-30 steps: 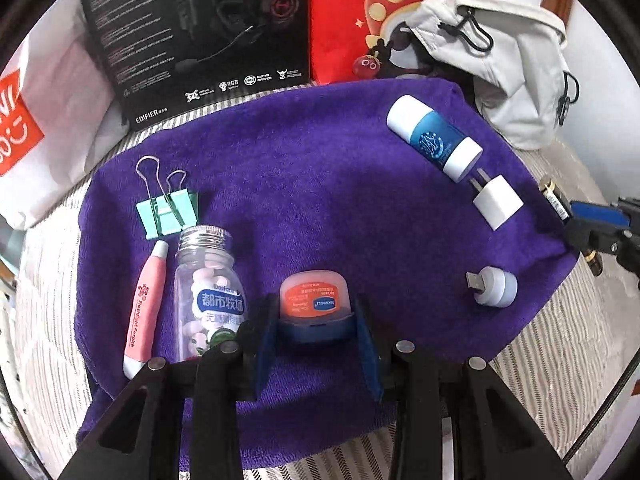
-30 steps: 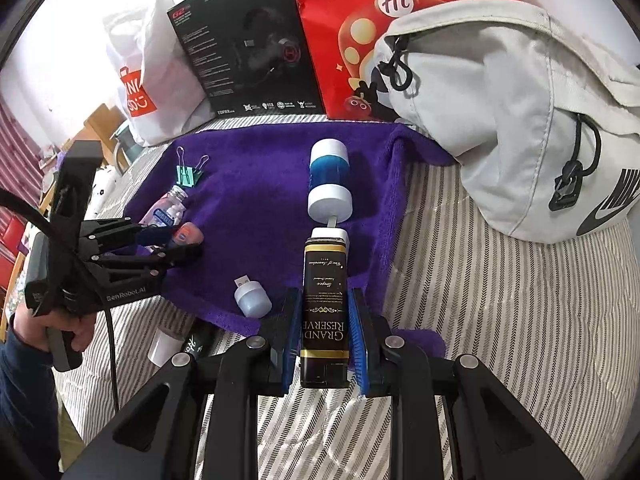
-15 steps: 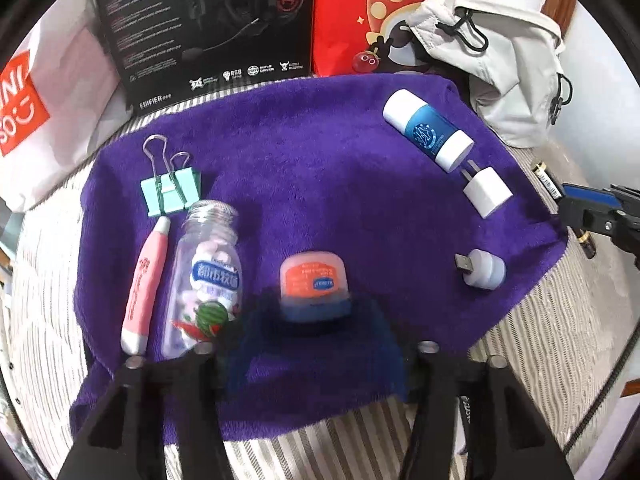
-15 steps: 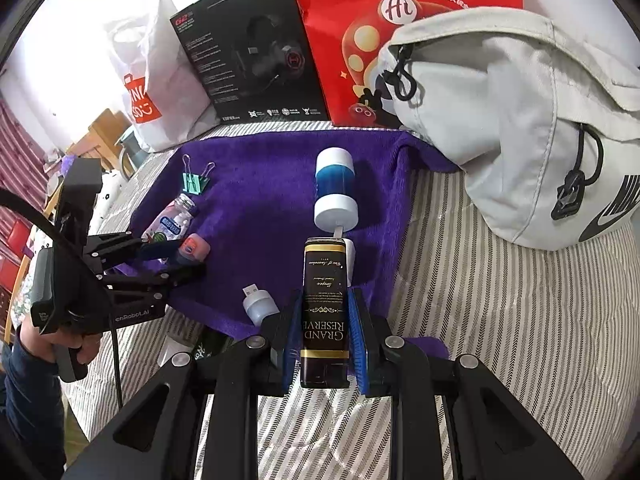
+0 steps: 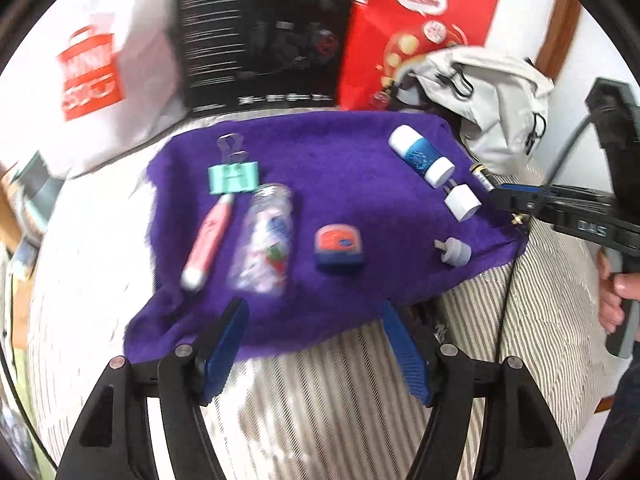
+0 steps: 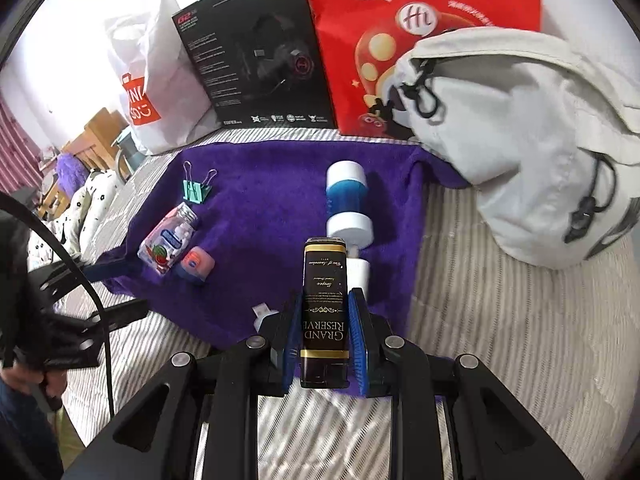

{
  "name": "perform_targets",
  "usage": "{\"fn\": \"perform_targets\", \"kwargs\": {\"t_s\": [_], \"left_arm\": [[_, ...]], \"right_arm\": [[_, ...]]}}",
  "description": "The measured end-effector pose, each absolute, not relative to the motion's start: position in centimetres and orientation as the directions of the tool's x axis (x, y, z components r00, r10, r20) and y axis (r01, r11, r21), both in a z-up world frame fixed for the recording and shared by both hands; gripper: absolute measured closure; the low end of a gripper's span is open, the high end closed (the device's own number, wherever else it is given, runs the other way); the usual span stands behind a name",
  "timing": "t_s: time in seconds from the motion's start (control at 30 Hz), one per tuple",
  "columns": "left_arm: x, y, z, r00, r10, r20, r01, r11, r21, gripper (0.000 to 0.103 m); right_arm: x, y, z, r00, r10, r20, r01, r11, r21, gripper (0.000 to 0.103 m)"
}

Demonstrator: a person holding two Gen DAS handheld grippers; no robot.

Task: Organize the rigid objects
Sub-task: 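Stand the black-gold bottle upright on the towel and open the right tool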

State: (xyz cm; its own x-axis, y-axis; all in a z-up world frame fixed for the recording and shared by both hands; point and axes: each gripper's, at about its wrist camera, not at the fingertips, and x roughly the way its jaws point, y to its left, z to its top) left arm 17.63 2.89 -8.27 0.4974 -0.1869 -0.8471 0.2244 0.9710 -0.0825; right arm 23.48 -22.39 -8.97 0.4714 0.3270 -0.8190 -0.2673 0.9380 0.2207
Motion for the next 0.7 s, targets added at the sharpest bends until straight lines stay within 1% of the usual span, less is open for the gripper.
{"fn": "perform_targets", "kwargs": {"t_s": [0.17,0.3,0.43,0.7], "left_arm": [[15.9,6.1,-8.2,0.52,-0.151,-0.841,0.146,0.986,-0.087,0.034],[15.4,7.4,-8.2,0.522,-0.178,-0.834,0.135,0.983,-0.125,0.033],[14.9,7.9,-8.0,0.536,-0.194,-0.822,0.139,0.98,-0.141,0.027],[15.1,8.5,-8.3,0.538,-0.236,-0.809,0.134,0.972,-0.194,0.027]], "right_arm": [[24.9,-20.3,-9.5,0.451,0.326,-0.831,-0.299,0.932,0.203,0.079],[26.4,-18.6,-9.8,0.437,0.316,-0.842,-0.319,0.93,0.184,0.079],[27.9,-17.1,-10.5,0.422,0.282,-0.862,-0.33,0.933,0.143,0.079],[29.8,-15.8,-12.4,0.391,0.231,-0.891,-0.329,0.939,0.099,0.079]]}}
